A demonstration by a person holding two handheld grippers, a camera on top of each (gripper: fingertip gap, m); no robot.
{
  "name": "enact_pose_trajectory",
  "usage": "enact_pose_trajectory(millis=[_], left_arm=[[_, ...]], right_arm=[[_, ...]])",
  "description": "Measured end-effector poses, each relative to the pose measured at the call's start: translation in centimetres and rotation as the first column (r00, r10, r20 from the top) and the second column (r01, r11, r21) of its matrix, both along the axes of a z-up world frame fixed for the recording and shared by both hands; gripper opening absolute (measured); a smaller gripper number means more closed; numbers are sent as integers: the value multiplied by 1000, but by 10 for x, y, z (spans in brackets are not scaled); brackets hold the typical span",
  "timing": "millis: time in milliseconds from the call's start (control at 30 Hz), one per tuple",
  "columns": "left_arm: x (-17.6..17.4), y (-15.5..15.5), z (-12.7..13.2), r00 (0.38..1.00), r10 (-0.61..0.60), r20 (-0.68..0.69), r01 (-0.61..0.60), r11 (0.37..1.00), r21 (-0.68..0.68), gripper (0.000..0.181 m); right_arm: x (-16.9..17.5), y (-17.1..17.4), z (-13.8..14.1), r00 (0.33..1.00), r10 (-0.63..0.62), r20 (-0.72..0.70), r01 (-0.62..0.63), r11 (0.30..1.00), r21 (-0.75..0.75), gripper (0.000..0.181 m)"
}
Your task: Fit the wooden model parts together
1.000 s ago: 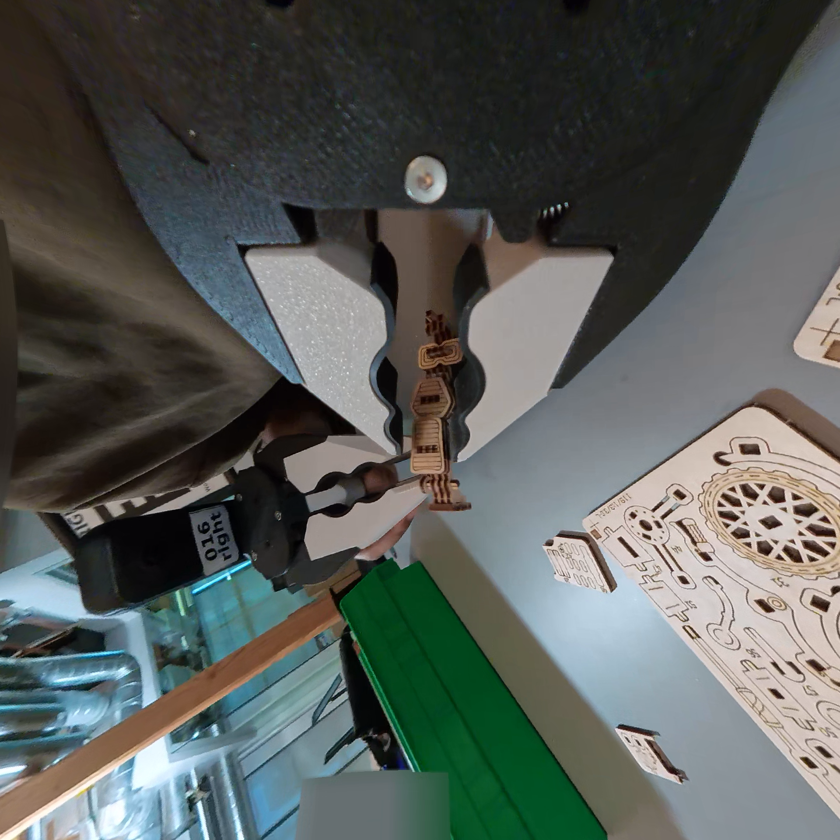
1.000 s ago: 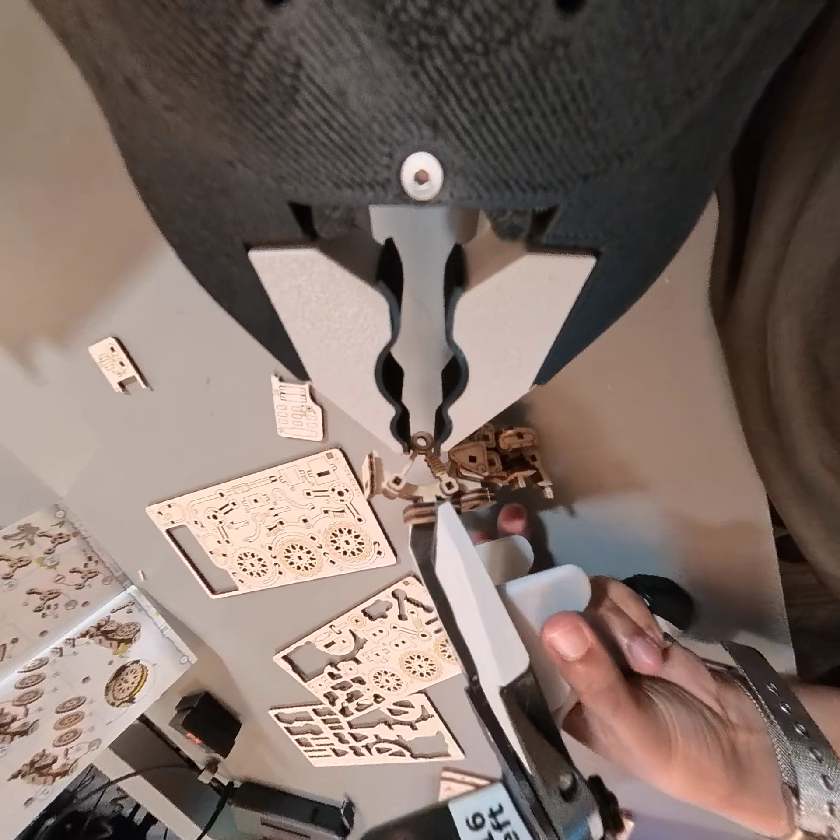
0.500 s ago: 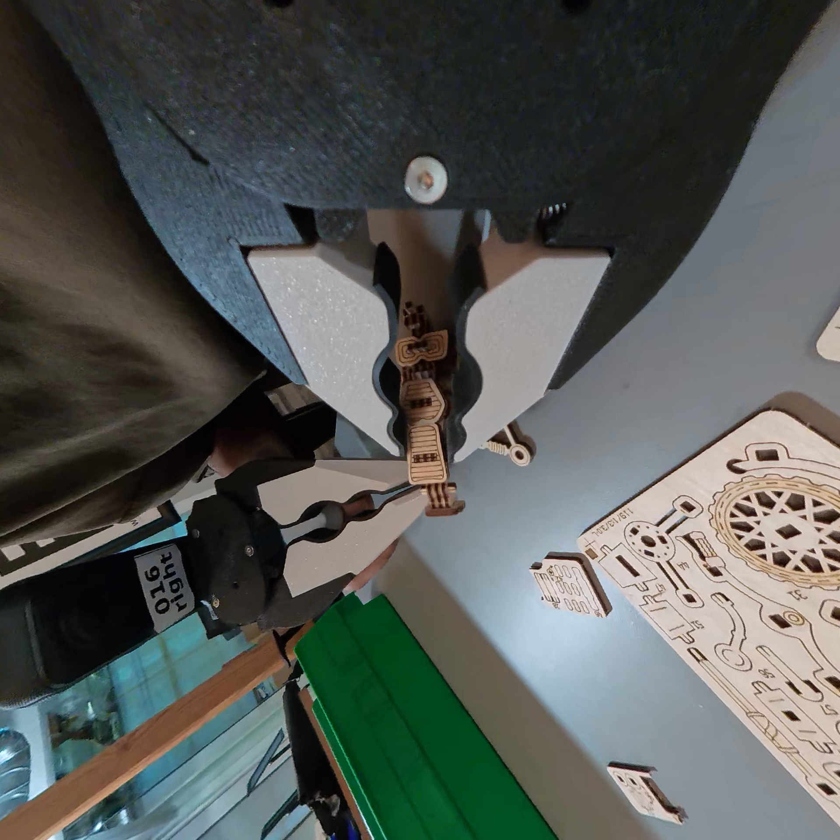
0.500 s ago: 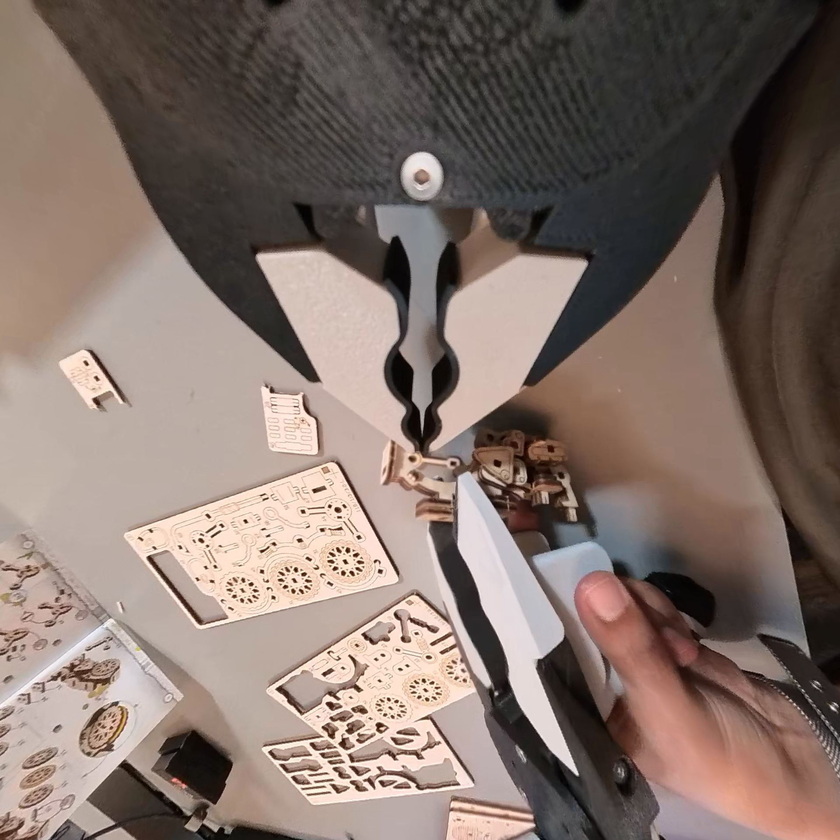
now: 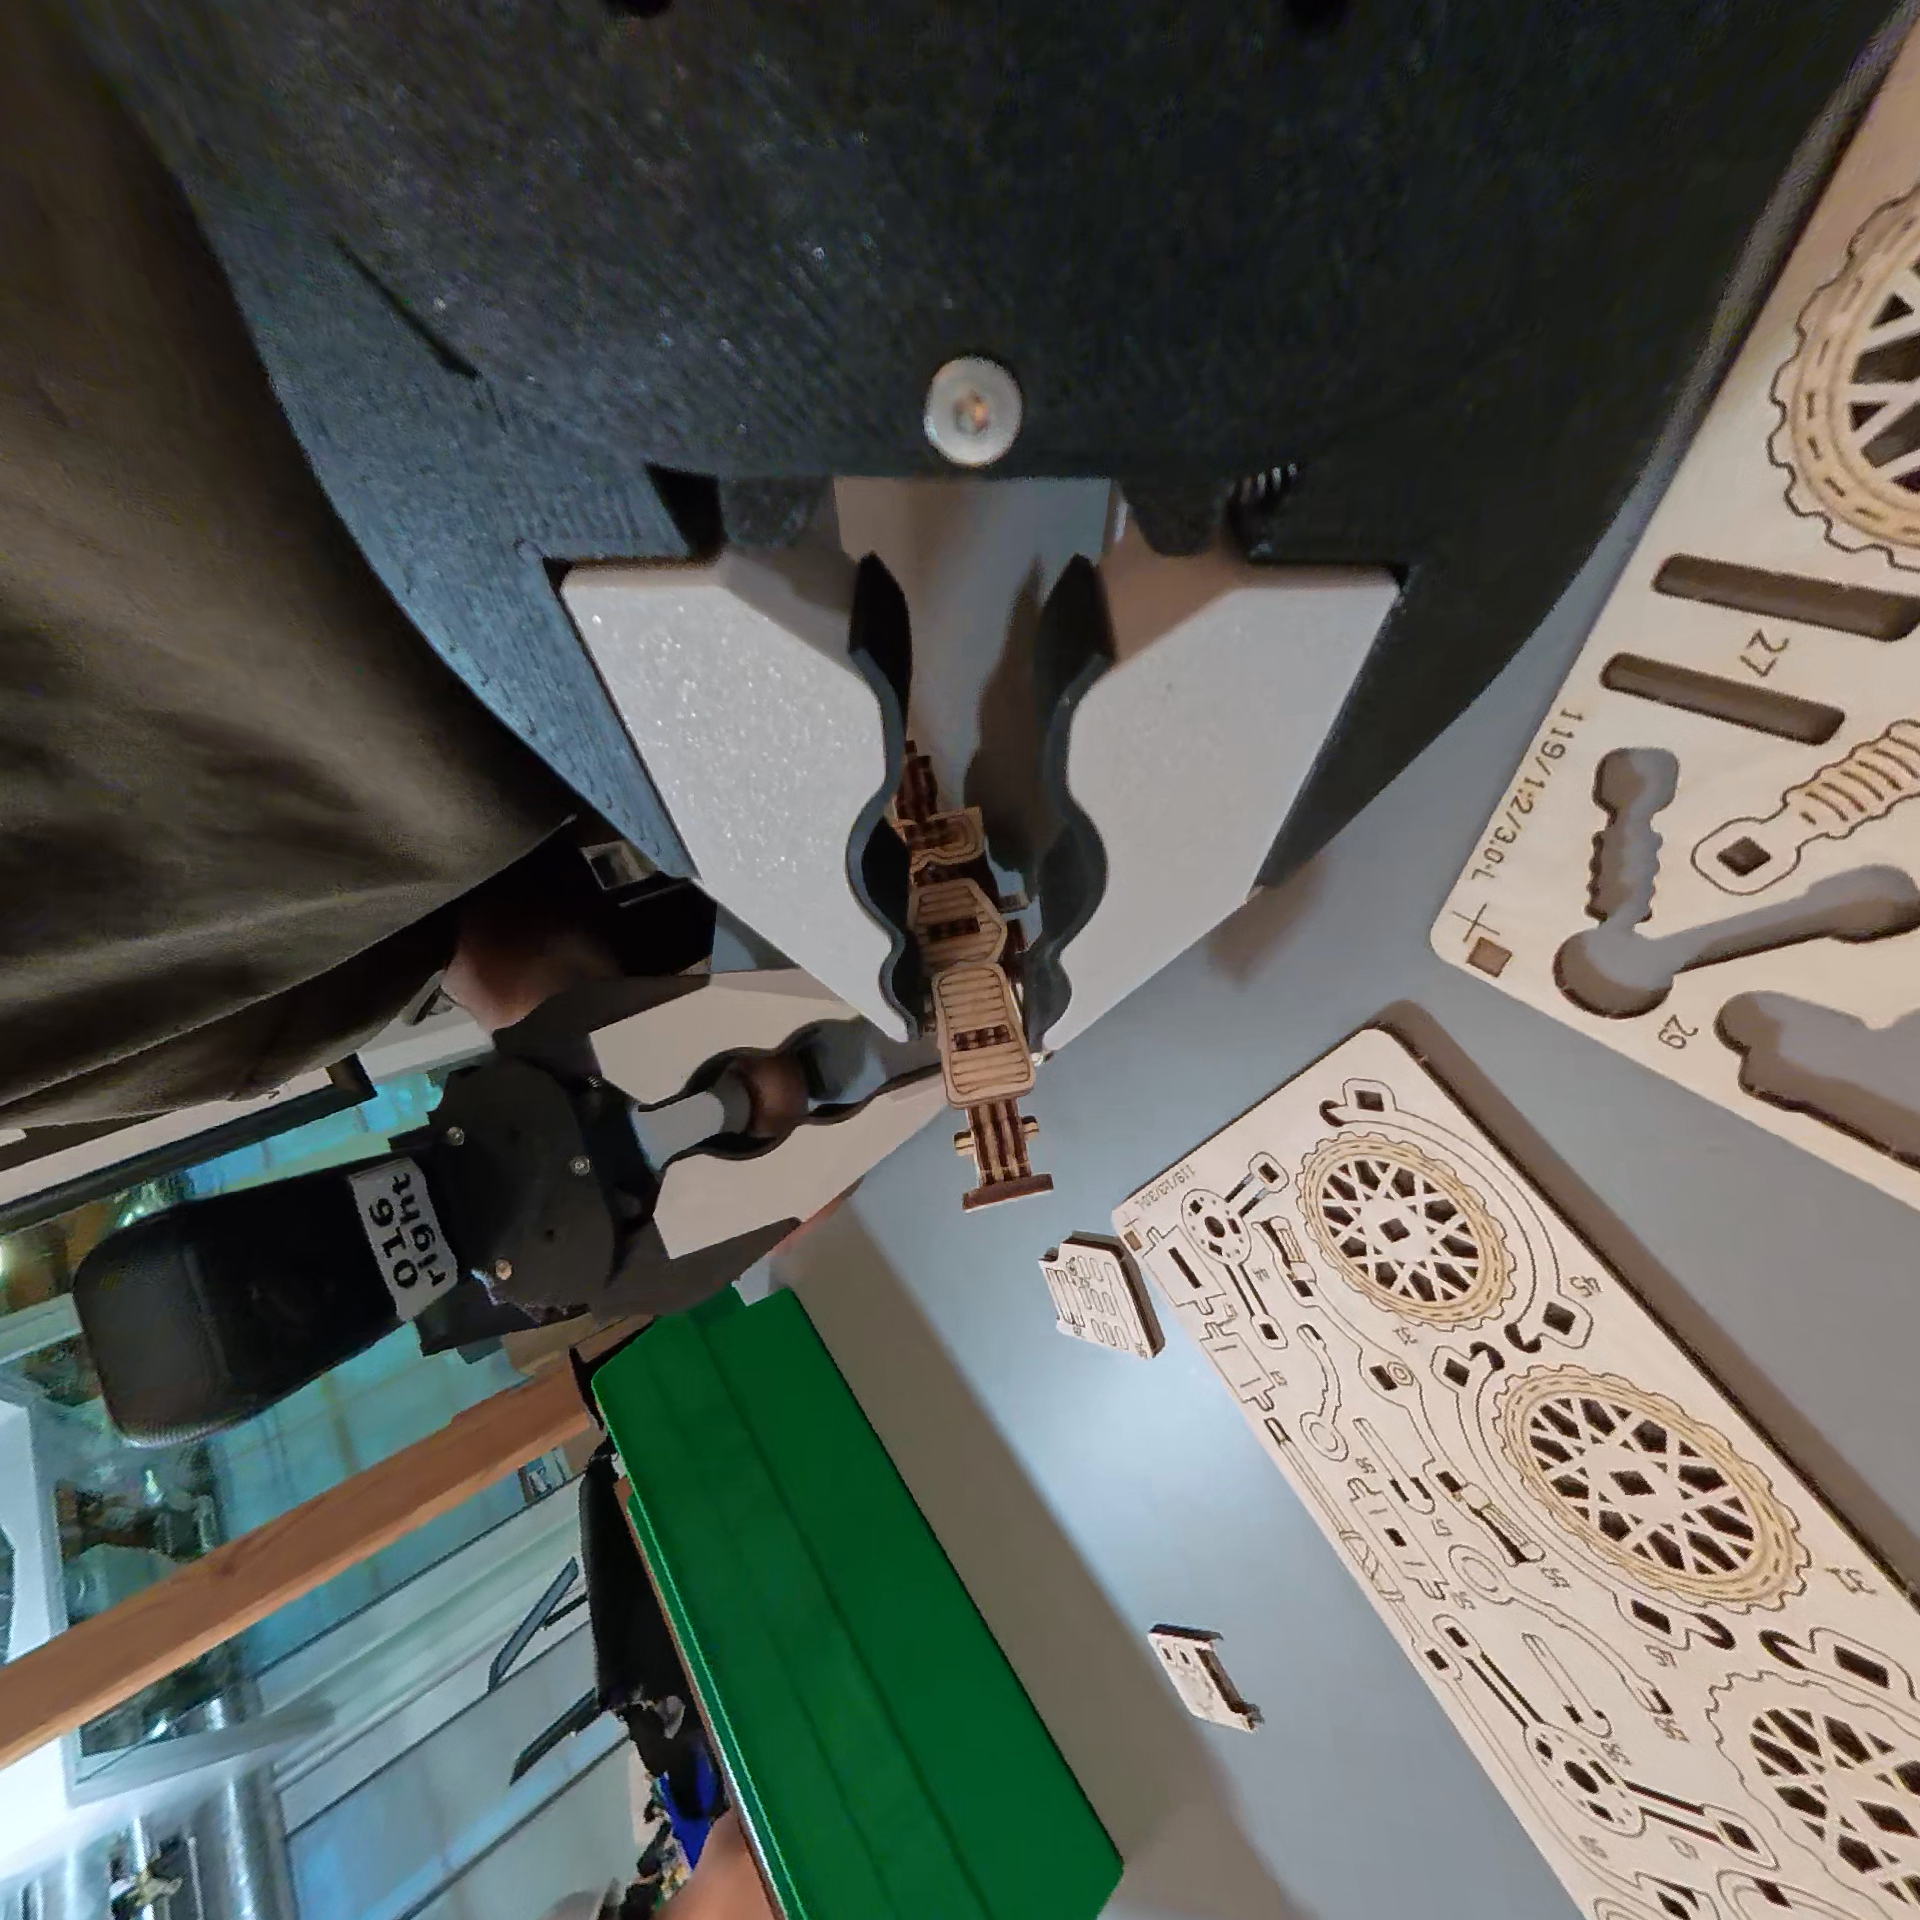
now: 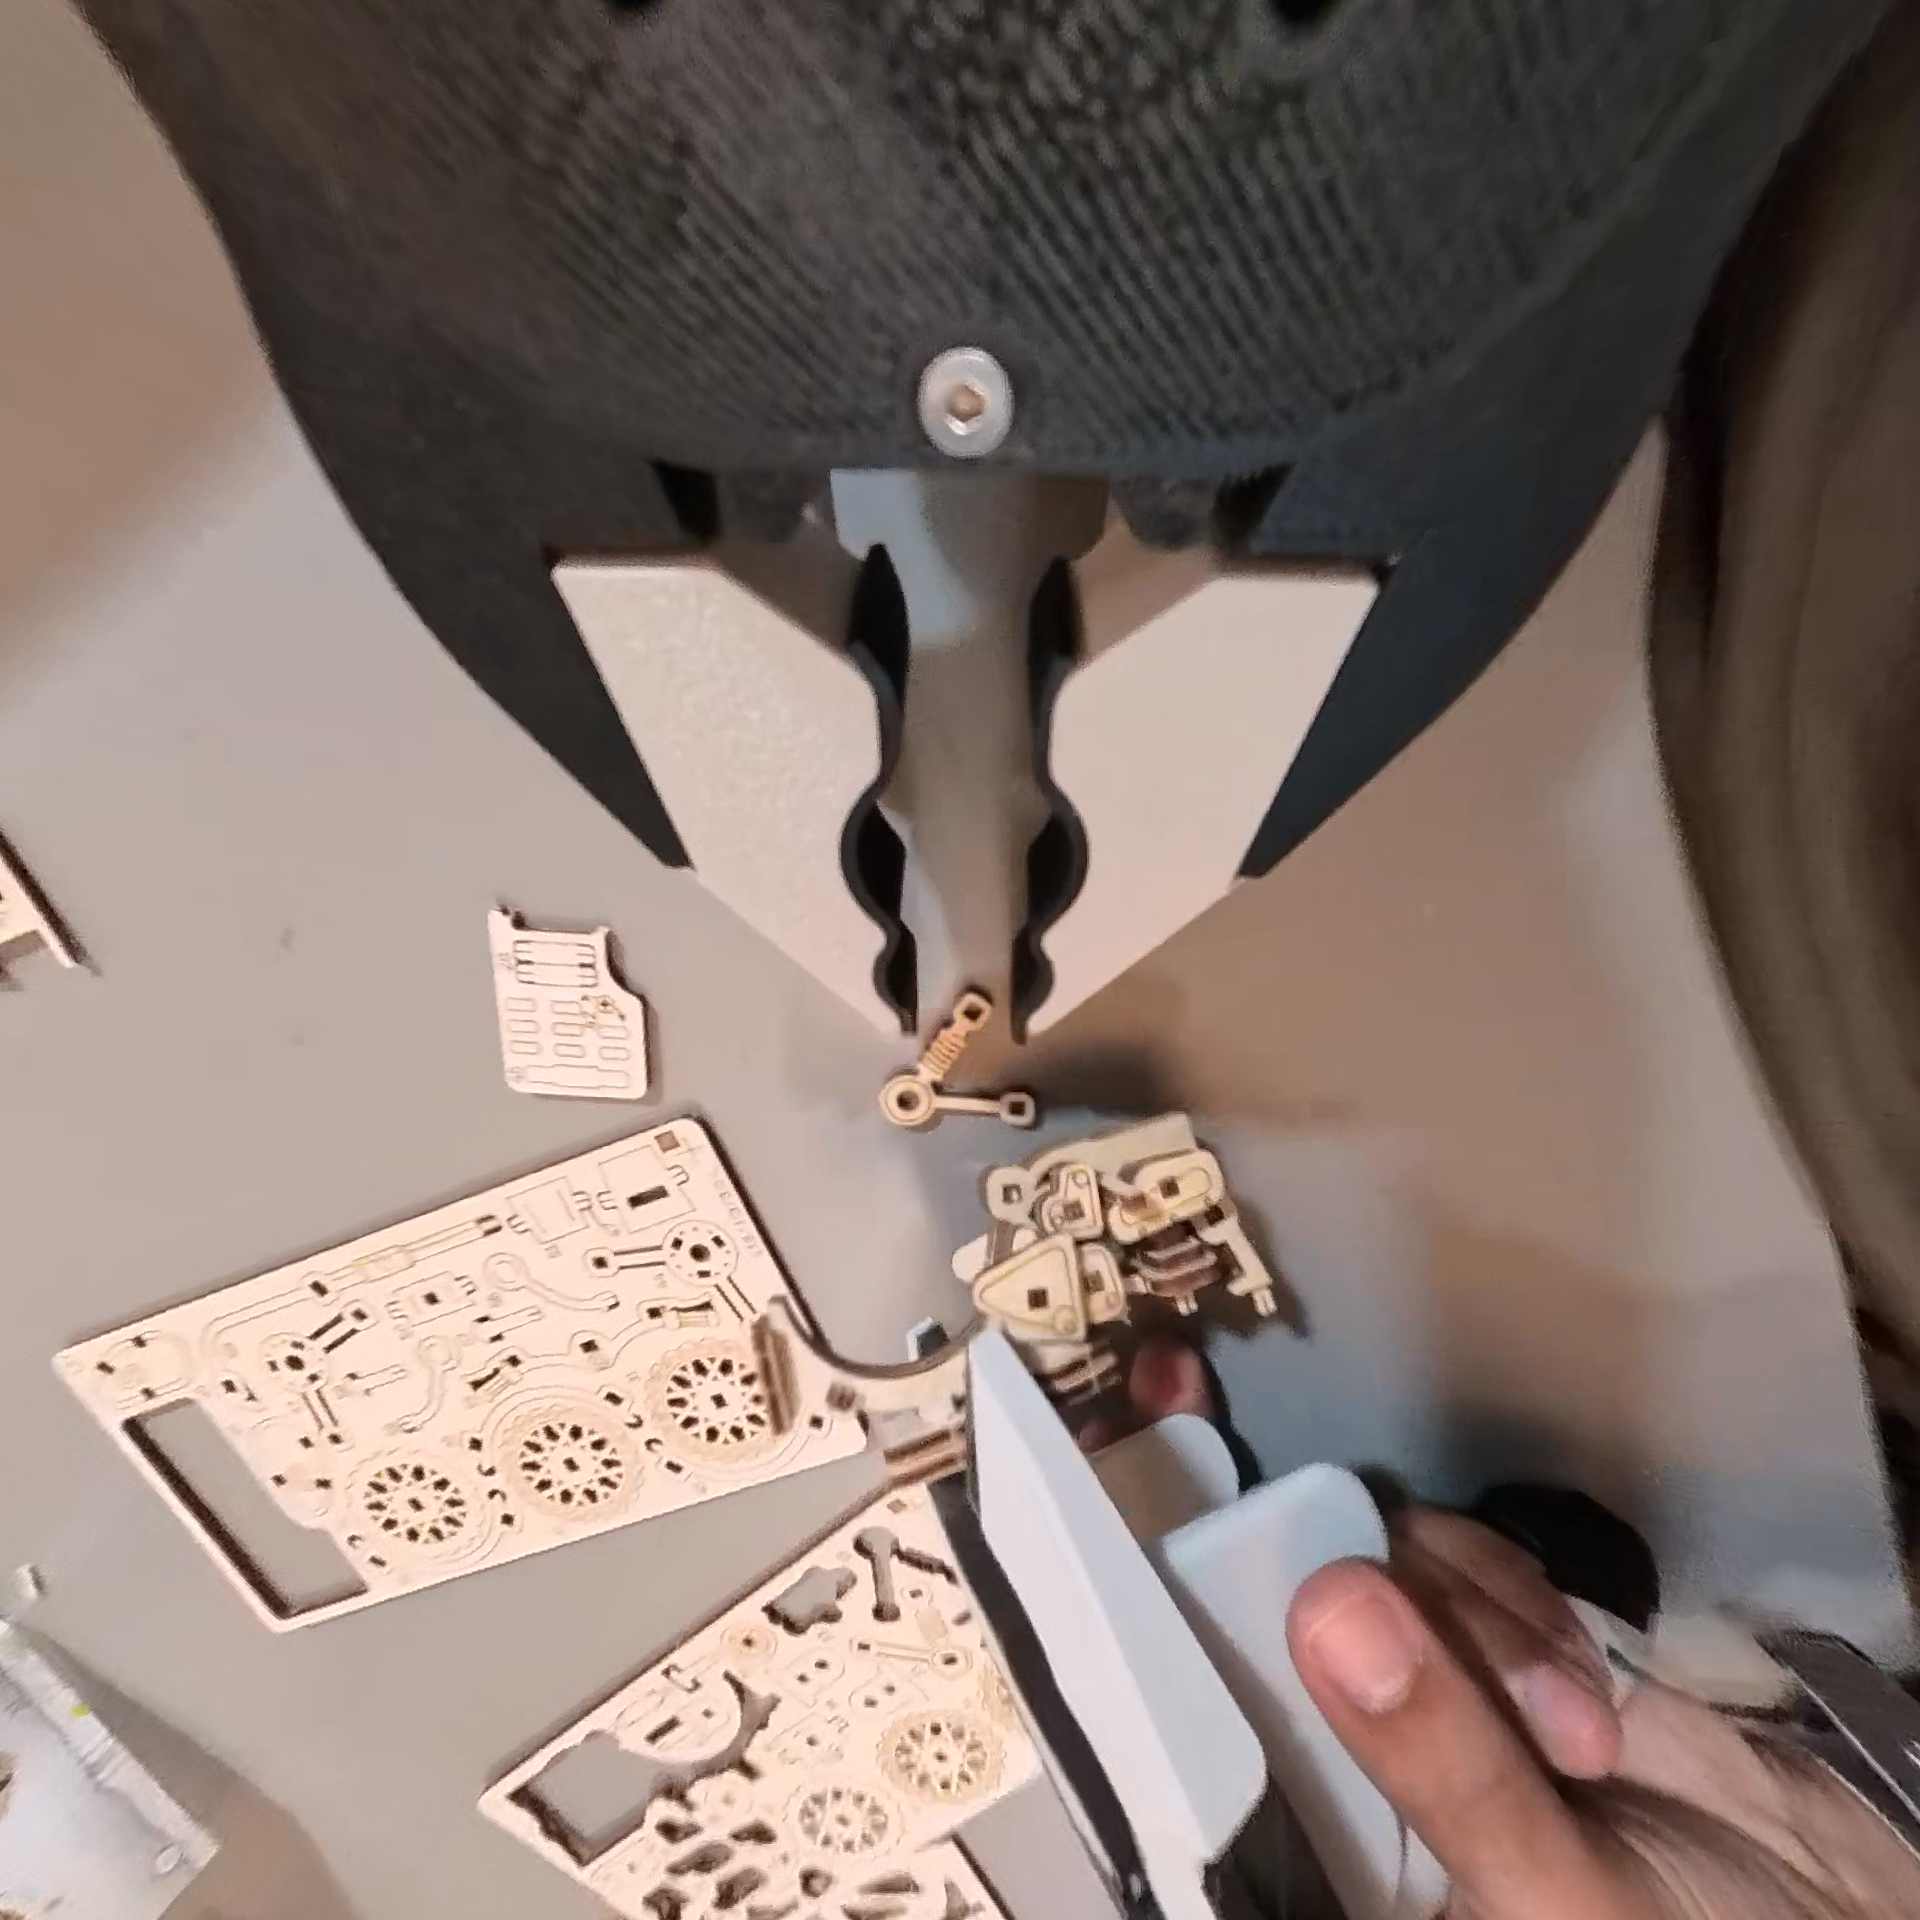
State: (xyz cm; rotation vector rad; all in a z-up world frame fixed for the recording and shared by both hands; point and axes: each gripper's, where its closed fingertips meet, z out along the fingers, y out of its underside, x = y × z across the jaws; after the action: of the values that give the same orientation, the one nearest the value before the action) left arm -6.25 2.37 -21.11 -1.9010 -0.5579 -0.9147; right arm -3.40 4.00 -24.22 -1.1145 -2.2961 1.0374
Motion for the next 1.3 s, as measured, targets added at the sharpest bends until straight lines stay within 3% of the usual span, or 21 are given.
enact_pose_trajectory(millis=[233, 400, 600, 700, 800, 900, 1000, 1200, 1300], left_arm=[[9, 5, 1, 996, -30, -87, 31, 999, 13, 27], [6, 7, 1, 971, -16, -240, 20, 1000, 13, 42], [-2, 6, -1, 968, 8, -252, -10, 1000, -7, 55], [-9, 6, 13, 960, 64, -272, -48, 997, 64, 55], [-1, 6, 41, 977, 71, -200, -27, 977, 213, 43], [11, 5, 60, 1000, 2, -28, 6, 950, 311, 33], [18, 4, 69, 993, -50, 103, 10, 932, 361, 25], [31, 15, 54, 997, -40, 73, 18, 959, 281, 25], [32, 18, 48, 999, -19, 42, 8, 967, 253, 11]], right_arm=[[-6, 7, 2, 999, -6, -46, 9, 997, 71, 3], [-9, 23, 29, 989, -71, -132, 66, 997, -46, 4], [-7, 24, 40, 982, -65, -176, 52, 995, -80, 3], [-7, 22, 49, 970, -56, -239, 41, 997, -68, 4], [-5, 17, 61, 950, -29, -312, 9, 998, -67, 4], [-3, 8, 73, 930, -7, -368, -38, 993, -115, 4], [-6, 13, 79, 931, -76, -358, 9, 983, -184, 3], [-12, 14, 76, 935, -132, -329, 67, 977, -201, 4], [-11, 9, 74, 930, -109, -351, 63, 988, -141, 4]])
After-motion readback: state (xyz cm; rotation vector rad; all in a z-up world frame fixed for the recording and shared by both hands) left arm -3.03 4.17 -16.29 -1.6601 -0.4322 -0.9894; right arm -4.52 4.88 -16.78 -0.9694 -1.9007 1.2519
